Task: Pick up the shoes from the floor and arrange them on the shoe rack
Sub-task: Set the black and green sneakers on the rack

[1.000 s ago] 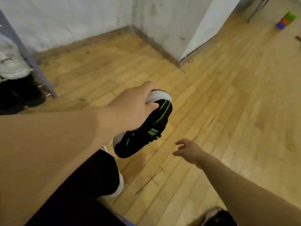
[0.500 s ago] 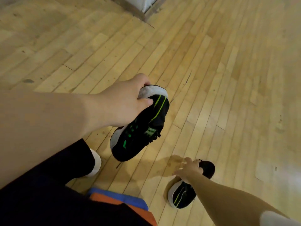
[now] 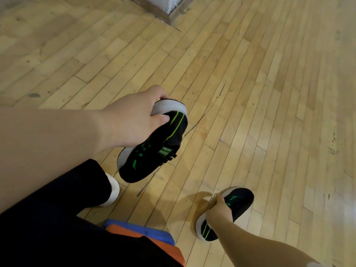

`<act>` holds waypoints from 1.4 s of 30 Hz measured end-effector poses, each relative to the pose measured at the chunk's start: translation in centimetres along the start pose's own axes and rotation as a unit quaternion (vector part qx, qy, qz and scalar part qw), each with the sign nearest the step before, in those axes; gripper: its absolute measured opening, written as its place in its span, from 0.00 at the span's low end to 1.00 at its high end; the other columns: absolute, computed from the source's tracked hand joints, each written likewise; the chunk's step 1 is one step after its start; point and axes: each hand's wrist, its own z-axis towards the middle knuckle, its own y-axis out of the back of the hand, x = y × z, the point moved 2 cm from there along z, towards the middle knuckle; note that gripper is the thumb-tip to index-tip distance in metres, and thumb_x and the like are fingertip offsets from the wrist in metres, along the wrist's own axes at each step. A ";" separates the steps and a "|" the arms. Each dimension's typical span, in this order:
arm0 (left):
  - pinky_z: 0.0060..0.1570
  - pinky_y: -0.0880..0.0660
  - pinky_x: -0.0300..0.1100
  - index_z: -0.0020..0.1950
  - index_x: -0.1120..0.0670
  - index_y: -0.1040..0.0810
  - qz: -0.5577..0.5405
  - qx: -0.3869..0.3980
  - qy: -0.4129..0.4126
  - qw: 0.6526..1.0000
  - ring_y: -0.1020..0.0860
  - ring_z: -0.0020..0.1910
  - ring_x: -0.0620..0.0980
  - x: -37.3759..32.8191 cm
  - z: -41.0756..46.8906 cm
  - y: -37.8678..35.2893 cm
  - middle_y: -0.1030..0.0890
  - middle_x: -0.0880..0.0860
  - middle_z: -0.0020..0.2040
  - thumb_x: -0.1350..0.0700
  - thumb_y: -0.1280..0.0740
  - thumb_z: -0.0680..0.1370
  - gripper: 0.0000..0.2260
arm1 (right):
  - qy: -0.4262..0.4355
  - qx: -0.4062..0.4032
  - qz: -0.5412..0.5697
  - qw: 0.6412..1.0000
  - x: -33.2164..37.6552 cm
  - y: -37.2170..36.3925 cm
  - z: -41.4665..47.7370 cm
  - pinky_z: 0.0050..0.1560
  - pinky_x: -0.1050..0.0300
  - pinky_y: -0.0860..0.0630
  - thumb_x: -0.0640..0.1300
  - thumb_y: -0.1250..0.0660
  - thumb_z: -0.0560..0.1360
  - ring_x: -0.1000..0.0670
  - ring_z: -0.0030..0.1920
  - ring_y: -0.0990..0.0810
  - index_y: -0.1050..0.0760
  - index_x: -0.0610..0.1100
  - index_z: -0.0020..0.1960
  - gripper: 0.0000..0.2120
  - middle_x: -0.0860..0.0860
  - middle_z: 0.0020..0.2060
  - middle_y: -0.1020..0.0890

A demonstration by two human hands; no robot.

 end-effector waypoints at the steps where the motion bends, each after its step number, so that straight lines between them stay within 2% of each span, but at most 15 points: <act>1: 0.39 0.32 0.35 0.69 0.42 0.33 -0.001 -0.005 0.003 1.000 0.24 0.43 0.41 0.3 0.0 0.2 0.21 0.43 0.46 0.47 0.34 0.81 0.17 | 0.014 -0.016 0.039 0.999 1.1 0.5 -0.2 0.50 0.48 0.20 0.38 0.44 0.82 0.44 0.50 0.21 0.42 0.55 0.79 0.29 0.46 0.55 0.23; 5: 0.39 0.31 0.38 0.69 0.42 0.33 -0.012 -0.024 0.016 0.999 0.23 0.43 0.43 1.2 0.1 1.0 0.21 0.43 0.46 0.47 0.34 0.82 0.17 | 0.131 -0.034 0.188 0.973 7.8 3.5 -1.6 0.39 0.56 0.21 0.44 0.38 0.83 0.50 0.41 0.19 0.38 0.52 0.79 0.25 0.50 0.42 0.20; 8: 0.36 0.34 0.36 0.70 0.43 0.33 -0.008 -0.044 0.025 0.999 0.26 0.41 0.41 1.7 0.2 1.8 0.24 0.42 0.44 0.47 0.35 0.82 0.18 | 0.257 -0.028 0.195 0.946 13.0 5.6 -2.5 0.45 0.63 0.23 0.50 0.34 0.81 0.49 0.56 0.18 0.36 0.52 0.78 0.26 0.51 0.57 0.19; 10: 0.35 0.36 0.35 0.69 0.44 0.33 -0.007 -0.058 0.034 0.998 0.26 0.40 0.40 2.2 0.2 2.5 0.24 0.42 0.44 0.47 0.35 0.82 0.17 | 0.308 -0.007 0.106 0.946 15.0 5.9 -1.8 0.57 0.55 0.22 0.54 0.29 0.77 0.46 0.66 0.24 0.37 0.52 0.79 0.33 0.50 0.71 0.27; 13: 0.35 0.34 0.37 0.69 0.45 0.33 -0.021 -0.078 0.045 0.996 0.25 0.41 0.42 3.2 0.3 3.6 0.24 0.44 0.44 0.47 0.35 0.82 0.16 | 0.347 0.048 -0.080 0.933 16.4 4.6 -0.5 0.71 0.45 0.29 0.58 0.23 0.70 0.45 0.73 0.32 0.44 0.53 0.81 0.47 0.51 0.77 0.36; 16: 0.36 0.32 0.38 0.68 0.44 0.32 -0.037 -0.093 0.059 0.993 0.24 0.42 0.42 4.2 0.3 4.4 0.23 0.44 0.45 0.47 0.35 0.82 0.15 | 0.396 0.044 -0.221 0.890 17.5 2.1 0.0 0.74 0.39 0.34 0.60 0.20 0.65 0.43 0.74 0.34 0.48 0.55 0.81 0.54 0.51 0.76 0.35; 19: 0.37 0.30 0.38 0.67 0.43 0.32 -0.042 -0.099 0.072 0.992 0.24 0.43 0.43 4.9 0.1 5.0 0.22 0.45 0.47 0.47 0.35 0.82 0.14 | 0.420 0.000 -0.346 0.839 18.7 -0.1 0.2 0.71 0.36 0.32 0.53 0.21 0.67 0.39 0.70 0.32 0.49 0.56 0.80 0.51 0.48 0.73 0.32; 21: 0.39 0.28 0.41 0.67 0.44 0.32 -0.038 -0.110 0.077 0.990 0.22 0.45 0.47 5.2 -0.2 5.7 0.21 0.46 0.48 0.47 0.35 0.82 0.14 | 0.419 -0.024 -0.368 0.830 19.8 -0.3 0.0 0.65 0.36 0.28 0.50 0.22 0.68 0.39 0.66 0.29 0.47 0.57 0.78 0.48 0.47 0.69 0.30; 25: 0.40 0.29 0.45 0.68 0.44 0.32 -0.045 -0.145 0.100 0.983 0.21 0.45 0.50 6.4 -1.2 9.5 0.21 0.48 0.49 0.47 0.35 0.82 0.15 | 0.430 -0.010 -0.256 0.866 25.2 2.4 -2.3 0.58 0.42 0.22 0.59 0.26 0.70 0.42 0.64 0.27 0.52 0.62 0.80 0.48 0.50 0.70 0.30; 29: 0.38 0.28 0.44 0.65 0.41 0.30 -0.088 -0.233 0.115 0.962 0.21 0.41 0.47 7.6 -3.9 16.2 0.18 0.46 0.48 0.46 0.33 0.81 0.13 | 0.480 -0.008 -0.084 0.873 33.5 8.2 -8.4 0.56 0.48 0.22 0.61 0.19 0.63 0.42 0.66 0.25 0.51 0.61 0.82 0.57 0.48 0.71 0.30; 32: 0.52 0.19 0.55 0.55 0.32 0.28 -0.149 -0.333 0.114 0.924 0.16 0.47 0.52 9.0 -8.4 22.1 0.15 0.47 0.47 0.42 0.31 0.75 0.11 | 0.550 -0.038 -0.005 0.834 38.8 12.6 -15.4 0.59 0.50 0.25 0.63 0.18 0.61 0.44 0.70 0.28 0.44 0.59 0.80 0.55 0.49 0.73 0.31; 34: 0.50 0.18 0.61 0.47 0.26 0.28 -0.161 -0.402 0.114 0.894 0.15 0.45 0.57 10.0 -12.5 26.2 0.14 0.50 0.43 0.40 0.31 0.72 0.09 | 0.607 -0.061 0.039 0.792 41.9 15.1 -20.8 0.61 0.53 0.27 0.66 0.19 0.61 0.48 0.72 0.29 0.40 0.60 0.79 0.53 0.52 0.73 0.30; 36: 0.47 0.18 0.64 0.51 0.28 0.26 -0.162 -0.461 0.111 0.865 0.15 0.44 0.60 11.0 -17.2 29.9 0.14 0.51 0.43 0.43 0.30 0.75 0.10 | 0.651 -0.085 0.079 0.750 44.5 17.1 -26.4 0.63 0.53 0.27 0.66 0.20 0.62 0.51 0.72 0.29 0.38 0.60 0.79 0.50 0.54 0.72 0.28; 38: 0.51 0.18 0.61 0.58 0.35 0.24 -0.141 -0.510 0.111 0.841 0.15 0.46 0.56 11.6 -22.0 32.7 0.14 0.49 0.47 0.45 0.30 0.77 0.11 | 0.686 -0.099 0.109 0.712 46.8 18.3 -31.9 0.64 0.53 0.27 0.66 0.20 0.63 0.52 0.72 0.29 0.36 0.61 0.78 0.47 0.56 0.72 0.26; 42: 0.57 0.20 0.54 0.60 0.37 0.21 -0.113 -0.564 0.130 0.808 0.16 0.47 0.49 13.6 -31.0 34.6 0.15 0.47 0.47 0.49 0.31 0.80 0.10 | 0.741 -0.088 0.096 0.659 50.6 18.6 -42.3 0.58 0.55 0.27 0.66 0.23 0.67 0.51 0.63 0.25 0.33 0.59 0.74 0.40 0.55 0.65 0.25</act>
